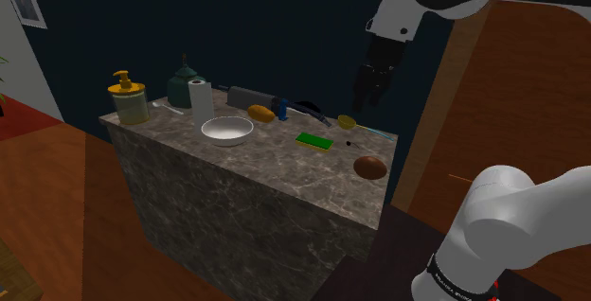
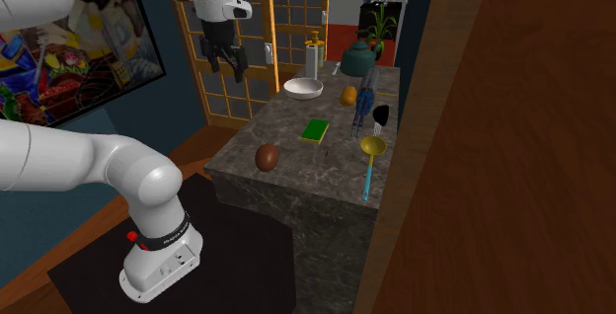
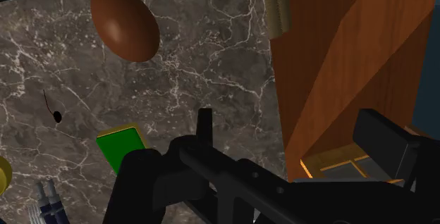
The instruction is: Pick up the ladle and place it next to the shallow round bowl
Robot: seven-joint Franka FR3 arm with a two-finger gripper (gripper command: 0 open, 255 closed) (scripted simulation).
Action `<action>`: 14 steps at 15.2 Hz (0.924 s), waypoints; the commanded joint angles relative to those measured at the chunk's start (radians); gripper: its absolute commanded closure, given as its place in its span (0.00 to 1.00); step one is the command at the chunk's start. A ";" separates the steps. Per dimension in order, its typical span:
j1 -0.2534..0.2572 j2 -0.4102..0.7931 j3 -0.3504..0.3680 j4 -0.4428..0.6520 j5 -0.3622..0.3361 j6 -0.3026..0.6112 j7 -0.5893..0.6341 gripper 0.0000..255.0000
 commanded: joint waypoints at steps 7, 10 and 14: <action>-0.031 0.056 -0.093 -0.071 -0.097 0.125 -0.141 0.00; -0.047 0.103 -0.142 -0.091 -0.142 0.195 -0.210 0.00; -0.065 0.184 -0.208 -0.098 -0.194 0.292 -0.298 0.00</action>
